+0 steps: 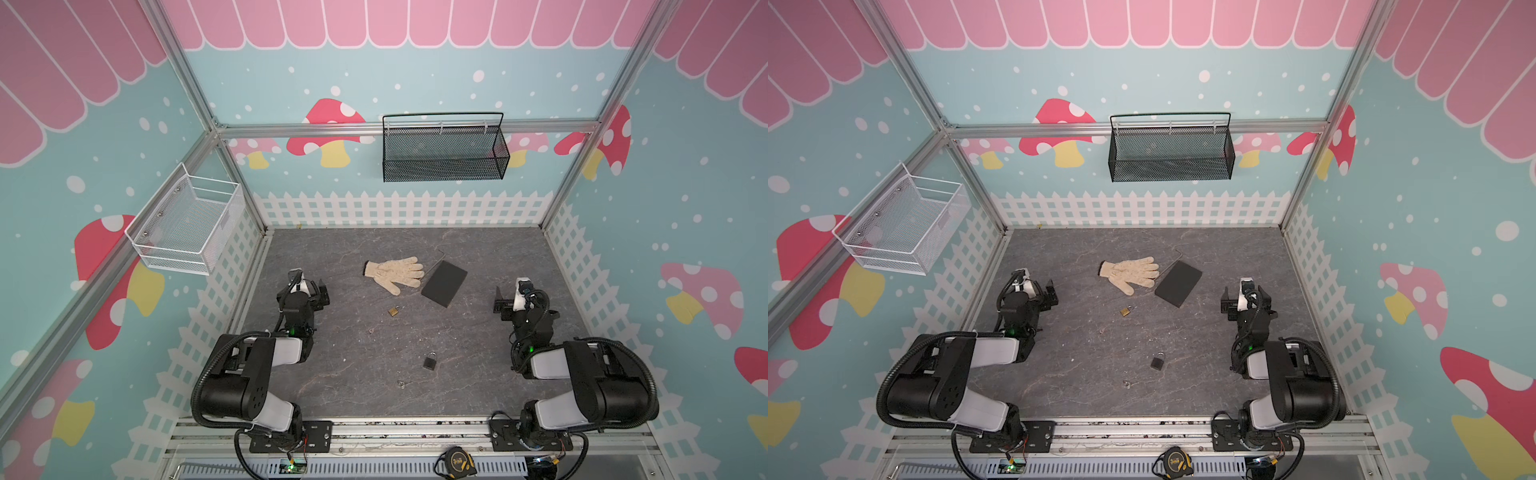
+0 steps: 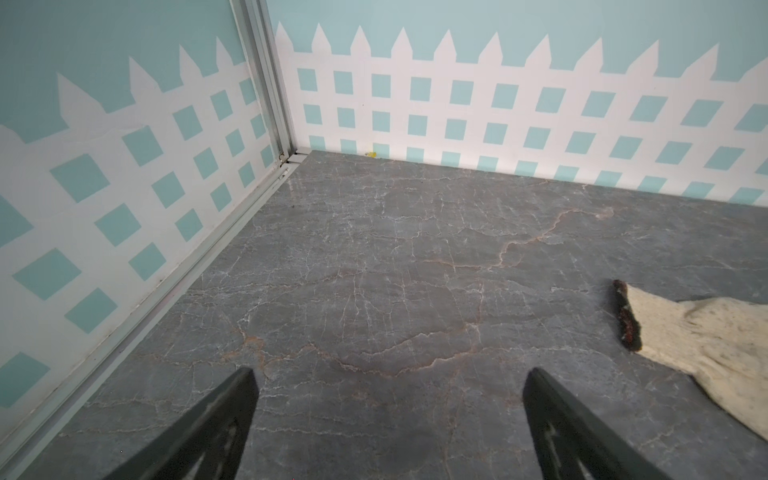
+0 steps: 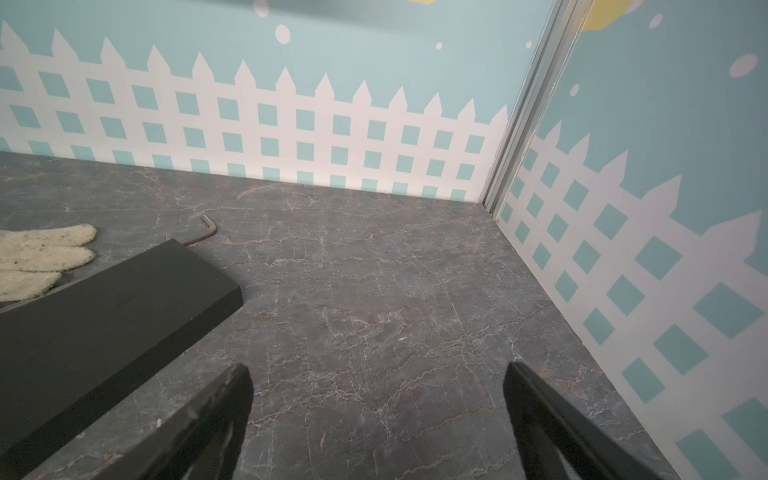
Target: Unlock with the key
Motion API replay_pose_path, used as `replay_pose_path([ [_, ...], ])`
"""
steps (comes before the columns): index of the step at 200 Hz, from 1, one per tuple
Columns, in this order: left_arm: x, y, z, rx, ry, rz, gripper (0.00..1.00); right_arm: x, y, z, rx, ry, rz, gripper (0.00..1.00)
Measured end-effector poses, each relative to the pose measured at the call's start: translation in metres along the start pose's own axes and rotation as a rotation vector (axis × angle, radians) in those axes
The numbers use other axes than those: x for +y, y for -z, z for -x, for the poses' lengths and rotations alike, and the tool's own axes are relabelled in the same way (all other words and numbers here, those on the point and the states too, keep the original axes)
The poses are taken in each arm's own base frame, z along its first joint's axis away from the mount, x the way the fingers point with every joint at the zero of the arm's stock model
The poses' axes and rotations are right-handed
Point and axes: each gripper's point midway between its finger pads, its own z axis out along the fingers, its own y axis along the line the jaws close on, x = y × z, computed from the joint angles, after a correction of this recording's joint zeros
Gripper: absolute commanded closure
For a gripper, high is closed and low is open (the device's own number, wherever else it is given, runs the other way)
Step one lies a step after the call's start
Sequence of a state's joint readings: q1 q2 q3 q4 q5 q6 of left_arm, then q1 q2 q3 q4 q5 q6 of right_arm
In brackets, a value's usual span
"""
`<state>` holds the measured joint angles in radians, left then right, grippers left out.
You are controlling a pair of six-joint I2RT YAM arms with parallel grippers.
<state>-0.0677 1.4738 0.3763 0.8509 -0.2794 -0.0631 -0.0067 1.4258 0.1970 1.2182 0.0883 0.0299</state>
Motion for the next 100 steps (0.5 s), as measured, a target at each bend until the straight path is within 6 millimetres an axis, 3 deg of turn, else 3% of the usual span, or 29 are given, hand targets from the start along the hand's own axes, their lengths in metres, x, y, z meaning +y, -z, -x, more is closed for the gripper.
replay_pose_path([
  [42,0.0,0.026,0.049,-0.1,0.034,-0.022,0.0,-0.008,0.007,0.035,-0.03,-0.068,-0.02,0.03],
  [74,0.003,0.052,0.074,-0.126,0.104,-0.046,0.0,-0.013,0.002,0.06,-0.005,-0.18,-0.026,0.03],
  [100,0.003,0.069,0.088,-0.128,0.194,-0.075,0.0,-0.016,-0.001,0.061,0.073,-0.318,-0.046,0.03],
])
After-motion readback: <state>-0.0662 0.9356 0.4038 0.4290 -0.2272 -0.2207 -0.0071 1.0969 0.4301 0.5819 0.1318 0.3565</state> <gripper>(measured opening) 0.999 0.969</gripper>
